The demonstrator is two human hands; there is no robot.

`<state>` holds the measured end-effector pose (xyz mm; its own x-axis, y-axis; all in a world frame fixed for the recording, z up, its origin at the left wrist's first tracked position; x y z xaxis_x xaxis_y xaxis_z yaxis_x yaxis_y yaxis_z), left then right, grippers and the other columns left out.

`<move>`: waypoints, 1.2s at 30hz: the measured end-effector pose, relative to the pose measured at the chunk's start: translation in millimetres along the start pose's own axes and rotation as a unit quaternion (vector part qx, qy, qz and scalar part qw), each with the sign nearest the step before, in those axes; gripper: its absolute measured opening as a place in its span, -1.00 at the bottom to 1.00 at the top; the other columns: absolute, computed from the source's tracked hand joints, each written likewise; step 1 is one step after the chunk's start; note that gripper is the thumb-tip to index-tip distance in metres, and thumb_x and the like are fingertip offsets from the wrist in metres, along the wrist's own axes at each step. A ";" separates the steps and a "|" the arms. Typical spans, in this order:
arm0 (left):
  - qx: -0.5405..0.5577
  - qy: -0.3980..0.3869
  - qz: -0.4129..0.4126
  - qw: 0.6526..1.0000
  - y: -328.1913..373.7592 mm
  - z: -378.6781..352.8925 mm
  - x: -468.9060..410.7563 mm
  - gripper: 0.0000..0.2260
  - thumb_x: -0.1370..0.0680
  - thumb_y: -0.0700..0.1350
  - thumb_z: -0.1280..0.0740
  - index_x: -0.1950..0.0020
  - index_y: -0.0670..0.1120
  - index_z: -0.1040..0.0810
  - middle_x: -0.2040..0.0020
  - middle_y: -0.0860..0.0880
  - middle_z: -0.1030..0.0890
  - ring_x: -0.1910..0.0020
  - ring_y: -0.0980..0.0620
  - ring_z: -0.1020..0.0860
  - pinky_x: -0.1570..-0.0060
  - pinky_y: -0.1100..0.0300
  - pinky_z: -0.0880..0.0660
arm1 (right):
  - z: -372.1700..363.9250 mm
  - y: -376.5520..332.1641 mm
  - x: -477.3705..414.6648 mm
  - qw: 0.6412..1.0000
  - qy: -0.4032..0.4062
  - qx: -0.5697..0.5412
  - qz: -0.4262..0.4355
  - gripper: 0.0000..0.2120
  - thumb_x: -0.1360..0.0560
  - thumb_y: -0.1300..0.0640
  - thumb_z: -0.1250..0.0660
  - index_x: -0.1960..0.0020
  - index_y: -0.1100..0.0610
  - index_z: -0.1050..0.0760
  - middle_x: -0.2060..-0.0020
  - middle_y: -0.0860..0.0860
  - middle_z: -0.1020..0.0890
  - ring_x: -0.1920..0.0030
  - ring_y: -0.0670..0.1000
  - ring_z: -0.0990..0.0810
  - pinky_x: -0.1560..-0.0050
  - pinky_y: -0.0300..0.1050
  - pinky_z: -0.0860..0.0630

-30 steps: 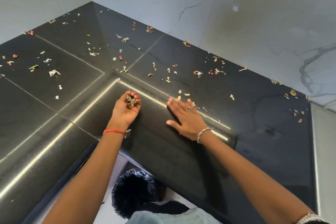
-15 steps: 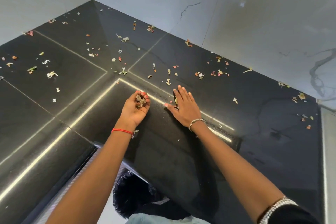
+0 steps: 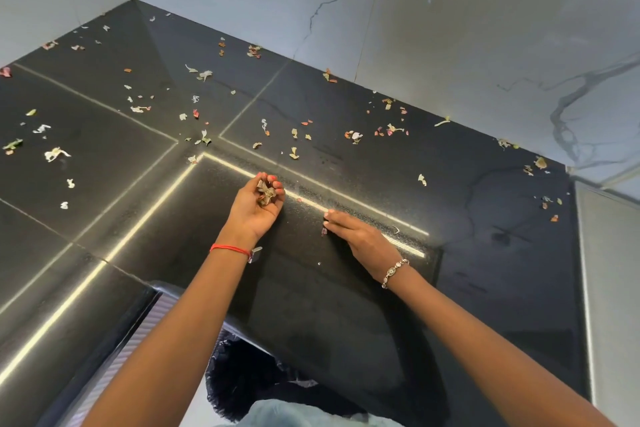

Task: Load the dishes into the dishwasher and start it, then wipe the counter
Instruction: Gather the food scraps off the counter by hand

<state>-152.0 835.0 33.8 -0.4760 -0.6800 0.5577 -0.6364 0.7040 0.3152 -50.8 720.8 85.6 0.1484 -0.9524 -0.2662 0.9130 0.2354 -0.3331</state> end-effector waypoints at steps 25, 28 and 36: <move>0.035 0.007 0.107 0.994 -79.7 -51.3 -5.6 -0.75 -0.60 -0.22 -0.12 0.24 -0.21 -0.44 0.44 -0.09 -0.53 0.52 0.04 -0.53 0.46 0.30 -0.51 | 91.9 36.3 -30.1 0.918 0.265 -0.207 -0.211 -0.76 -0.45 0.41 -0.24 -0.05 0.29 -0.60 -0.09 0.16 -0.63 -0.20 0.03 -0.55 -0.27 -0.37 -0.36; 0.041 0.000 0.113 0.993 -78.0 -57.4 -12.8 -0.75 -0.60 -0.22 -0.11 0.26 -0.19 -0.43 0.40 -0.08 -0.48 0.49 0.04 -0.49 0.50 0.31 -0.48 | 86.4 111.2 -0.9 0.903 0.196 -0.134 -0.359 -0.68 -0.55 0.32 -0.18 -0.30 0.26 -0.44 -0.35 0.13 -0.43 -0.41 0.03 -0.32 -0.39 -0.35 -0.09; 0.031 0.006 0.091 0.995 -63.1 -67.2 -31.2 -0.69 -0.60 -0.21 -0.14 0.30 -0.23 -0.50 0.35 -0.10 -0.53 0.34 0.03 -0.51 0.42 0.26 -0.54 | 22.6 143.7 18.1 0.916 -0.096 0.039 -0.387 -0.25 -0.55 -0.29 0.19 -0.52 0.21 0.18 -0.51 0.11 0.18 -0.51 0.04 0.22 -0.45 -0.09 0.27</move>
<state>-56.2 825.5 48.1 -0.5789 -0.5402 0.6108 -0.5771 0.8006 0.1611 91.6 732.9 53.3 -0.4972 -0.8468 0.1890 0.7969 -0.5318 -0.2866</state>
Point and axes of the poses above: each hand's wrist, its own x-axis away from the middle knuckle, its own z-axis out of the back of the hand, y = z × x, the point moved 10 cm from there along -x, towards the middle knuckle
